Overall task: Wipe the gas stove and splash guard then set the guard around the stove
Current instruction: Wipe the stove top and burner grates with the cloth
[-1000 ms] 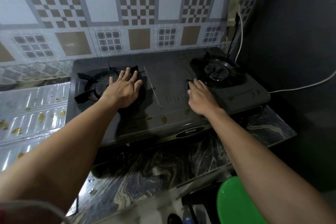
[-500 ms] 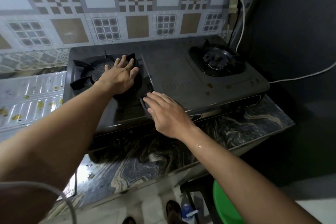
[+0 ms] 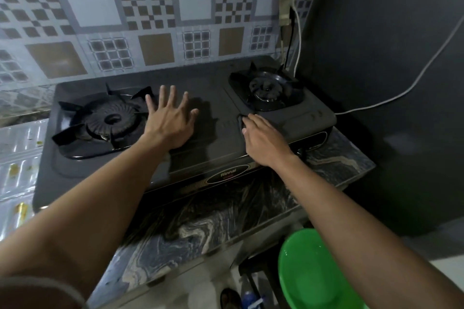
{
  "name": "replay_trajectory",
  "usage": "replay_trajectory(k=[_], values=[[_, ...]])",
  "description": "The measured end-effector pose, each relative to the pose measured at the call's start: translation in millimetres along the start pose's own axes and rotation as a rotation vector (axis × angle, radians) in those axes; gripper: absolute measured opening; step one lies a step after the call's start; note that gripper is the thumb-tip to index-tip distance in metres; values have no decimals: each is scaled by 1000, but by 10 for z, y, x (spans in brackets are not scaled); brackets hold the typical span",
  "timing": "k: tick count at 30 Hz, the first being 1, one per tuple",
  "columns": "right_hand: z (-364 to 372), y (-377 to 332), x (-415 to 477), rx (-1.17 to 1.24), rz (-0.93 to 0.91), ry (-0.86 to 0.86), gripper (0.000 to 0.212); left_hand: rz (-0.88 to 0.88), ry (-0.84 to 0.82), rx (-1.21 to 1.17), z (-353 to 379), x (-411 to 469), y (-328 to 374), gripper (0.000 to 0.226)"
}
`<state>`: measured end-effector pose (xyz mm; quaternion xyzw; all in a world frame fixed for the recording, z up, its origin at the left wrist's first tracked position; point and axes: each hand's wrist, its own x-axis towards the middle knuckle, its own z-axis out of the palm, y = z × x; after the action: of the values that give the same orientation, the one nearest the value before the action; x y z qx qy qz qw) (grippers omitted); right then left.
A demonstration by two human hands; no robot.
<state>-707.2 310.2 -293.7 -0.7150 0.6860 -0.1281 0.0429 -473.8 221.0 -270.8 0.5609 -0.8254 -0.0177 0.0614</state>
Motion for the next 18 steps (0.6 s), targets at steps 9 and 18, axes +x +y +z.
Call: replay_trajectory(k=[9,18], values=[[-100,387,-15,8,53,39,45,151,-68,-68,25,268,701,65],[-311,1023,6,-19,214,97,42,91,-126,-12,24,505,788,72]])
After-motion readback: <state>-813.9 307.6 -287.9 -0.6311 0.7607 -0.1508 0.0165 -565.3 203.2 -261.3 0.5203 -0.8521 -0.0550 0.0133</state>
